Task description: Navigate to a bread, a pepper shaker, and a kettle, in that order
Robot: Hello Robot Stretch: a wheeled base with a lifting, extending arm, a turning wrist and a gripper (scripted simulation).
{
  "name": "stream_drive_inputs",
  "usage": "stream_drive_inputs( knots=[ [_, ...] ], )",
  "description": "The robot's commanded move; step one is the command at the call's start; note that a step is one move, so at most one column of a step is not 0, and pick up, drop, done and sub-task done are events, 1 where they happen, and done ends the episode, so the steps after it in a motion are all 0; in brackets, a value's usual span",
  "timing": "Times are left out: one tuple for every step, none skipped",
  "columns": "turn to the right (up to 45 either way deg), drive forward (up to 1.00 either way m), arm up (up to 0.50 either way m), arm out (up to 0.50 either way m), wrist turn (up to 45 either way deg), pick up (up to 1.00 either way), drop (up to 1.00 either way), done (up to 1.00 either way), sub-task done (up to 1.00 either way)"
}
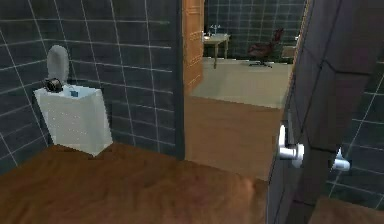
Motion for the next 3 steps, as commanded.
stream_drive_inputs(
  knots=[
    [-6.0, 0.0, 0.0, 0.0, 0.0, 0.0, 0.0, 0.0, 0.0],
    [0.0, 0.6, 0.0, 0.0, 0.0, 0.0, 0.0, 0.0, 0.0],
    [18.0, 0.0, 0.0, 0.0, 0.0, 0.0, 0.0, 0.0, 0.0]
  ],
)
